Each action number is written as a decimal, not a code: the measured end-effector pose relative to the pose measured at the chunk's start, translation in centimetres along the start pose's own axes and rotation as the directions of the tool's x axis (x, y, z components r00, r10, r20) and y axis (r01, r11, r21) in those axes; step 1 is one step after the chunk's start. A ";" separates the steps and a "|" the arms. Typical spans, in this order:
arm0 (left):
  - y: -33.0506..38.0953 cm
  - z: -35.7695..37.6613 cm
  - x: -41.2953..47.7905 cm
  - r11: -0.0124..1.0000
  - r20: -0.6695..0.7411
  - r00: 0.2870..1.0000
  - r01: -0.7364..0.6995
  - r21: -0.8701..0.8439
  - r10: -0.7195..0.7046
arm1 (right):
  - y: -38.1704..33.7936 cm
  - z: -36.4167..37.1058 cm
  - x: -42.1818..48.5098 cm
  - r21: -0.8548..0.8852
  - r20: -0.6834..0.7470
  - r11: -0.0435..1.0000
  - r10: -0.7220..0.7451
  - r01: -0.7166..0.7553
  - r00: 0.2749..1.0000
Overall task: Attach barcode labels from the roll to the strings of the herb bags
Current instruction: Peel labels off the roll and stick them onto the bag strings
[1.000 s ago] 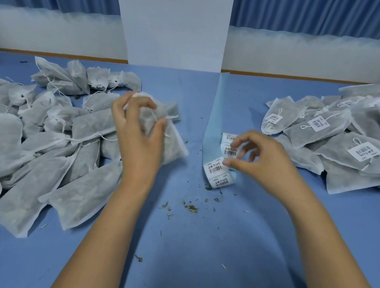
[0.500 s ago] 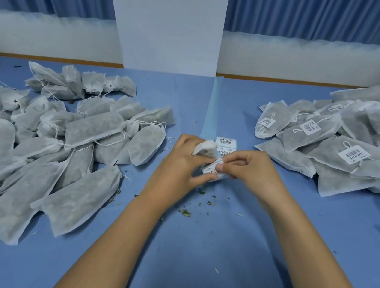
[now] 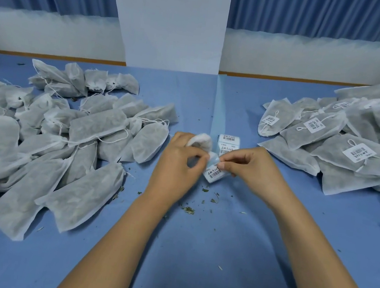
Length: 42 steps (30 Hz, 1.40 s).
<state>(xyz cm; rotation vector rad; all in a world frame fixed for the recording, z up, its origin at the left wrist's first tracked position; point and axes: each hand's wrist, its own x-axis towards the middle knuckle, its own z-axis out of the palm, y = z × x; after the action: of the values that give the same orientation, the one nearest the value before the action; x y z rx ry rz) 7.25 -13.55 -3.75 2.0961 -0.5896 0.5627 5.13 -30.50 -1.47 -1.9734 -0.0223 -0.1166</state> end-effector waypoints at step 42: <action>0.4 -2.3 0.8 0.850 0.035 0.989 0.144 -0.507 -0.146 | -2.3 0.6 -1.6 0.388 -0.099 0.859 -0.322 0.334 0.942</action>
<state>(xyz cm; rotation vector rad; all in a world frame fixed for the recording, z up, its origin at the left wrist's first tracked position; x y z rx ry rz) 7.19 -11.98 -1.80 1.6150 -0.5046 0.2817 3.38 -29.00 0.30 -1.5394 -0.3410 -0.3394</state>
